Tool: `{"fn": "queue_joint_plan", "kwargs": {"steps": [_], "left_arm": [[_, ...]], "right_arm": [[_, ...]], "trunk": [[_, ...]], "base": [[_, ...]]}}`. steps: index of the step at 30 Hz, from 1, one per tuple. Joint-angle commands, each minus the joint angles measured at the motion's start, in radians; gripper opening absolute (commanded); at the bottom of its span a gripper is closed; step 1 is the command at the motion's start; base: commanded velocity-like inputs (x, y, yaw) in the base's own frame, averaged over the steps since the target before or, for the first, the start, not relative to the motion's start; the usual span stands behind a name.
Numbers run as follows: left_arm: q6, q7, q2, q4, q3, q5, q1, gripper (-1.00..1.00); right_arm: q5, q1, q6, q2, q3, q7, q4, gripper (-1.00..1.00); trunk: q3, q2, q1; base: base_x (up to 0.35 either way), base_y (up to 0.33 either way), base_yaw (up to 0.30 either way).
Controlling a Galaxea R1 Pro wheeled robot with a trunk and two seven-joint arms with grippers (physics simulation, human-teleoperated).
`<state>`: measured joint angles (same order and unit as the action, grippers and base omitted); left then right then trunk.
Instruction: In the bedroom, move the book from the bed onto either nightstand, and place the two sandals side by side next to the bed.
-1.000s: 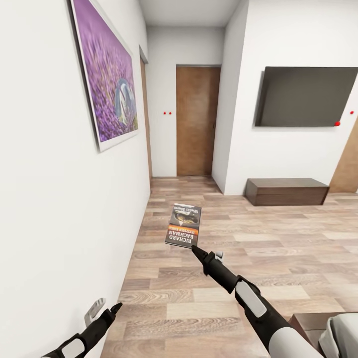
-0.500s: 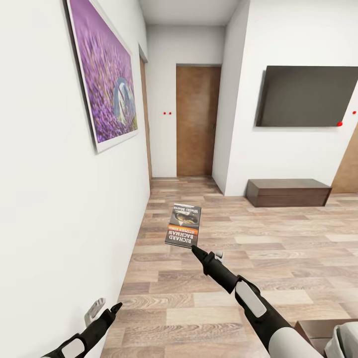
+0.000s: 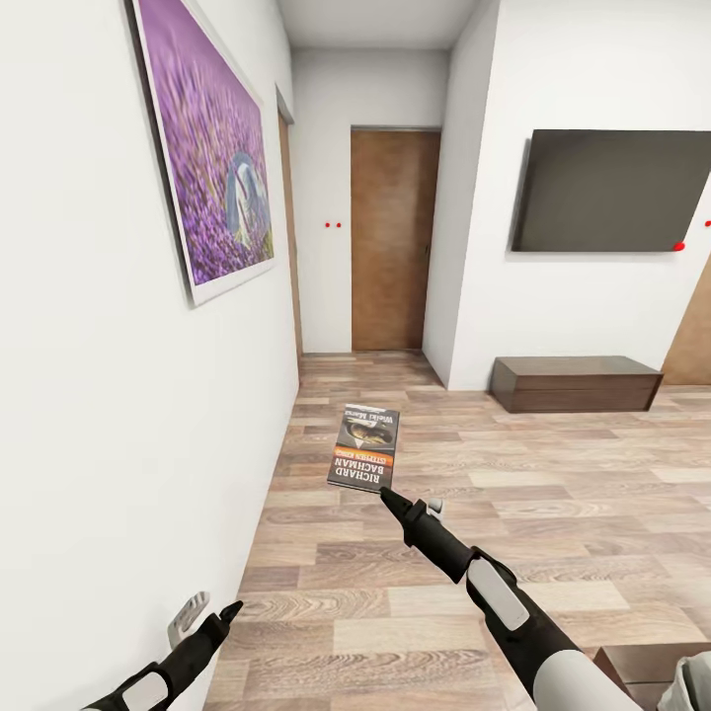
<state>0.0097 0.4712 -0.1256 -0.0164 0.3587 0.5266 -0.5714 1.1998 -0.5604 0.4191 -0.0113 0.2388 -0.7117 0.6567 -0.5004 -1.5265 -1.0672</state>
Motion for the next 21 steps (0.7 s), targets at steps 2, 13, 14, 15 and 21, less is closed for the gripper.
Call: {"fn": "queue_joint_plan", "kwargs": {"steps": [2, 13, 14, 15, 21], "left_arm": [[0.001, 0.004, 0.0, 0.001, 0.008, -0.003, -0.001, 1.0], [0.0, 0.004, 0.0, 0.001, 0.008, -0.003, -0.001, 1.0], [0.0, 0.004, 0.0, 0.001, 0.008, -0.003, -0.001, 1.0], [0.001, 0.004, 0.0, 0.001, 0.008, -0.003, -0.001, 1.0], [0.001, 0.004, 0.0, 0.001, 0.008, -0.003, -0.001, 1.0]], "right_arm": [[0.011, -0.001, 0.006, -0.001, 0.004, 0.0, 0.0, -1.0], [0.011, -0.001, 0.006, -0.002, 0.004, 0.0, 0.0, -1.0], [0.011, -0.001, 0.006, -0.002, 0.004, 0.0, 0.0, -1.0], [0.011, -0.001, 0.006, -0.002, 0.004, 0.0, 0.0, -1.0], [0.012, -0.001, 0.006, -0.002, 0.004, 0.0, 0.0, -1.0]], "trunk": [[-0.001, -0.001, 0.0], [-0.001, -0.001, 0.0], [-0.001, -0.001, 0.0], [-0.001, -0.001, 0.0], [-0.001, -0.001, 0.0]], "base": [[0.01, 0.007, 0.0], [0.003, 0.002, 0.0], [0.0, 0.0, 0.0], [0.0, 0.0, 0.0], [0.0, 0.0, 0.0]]}}
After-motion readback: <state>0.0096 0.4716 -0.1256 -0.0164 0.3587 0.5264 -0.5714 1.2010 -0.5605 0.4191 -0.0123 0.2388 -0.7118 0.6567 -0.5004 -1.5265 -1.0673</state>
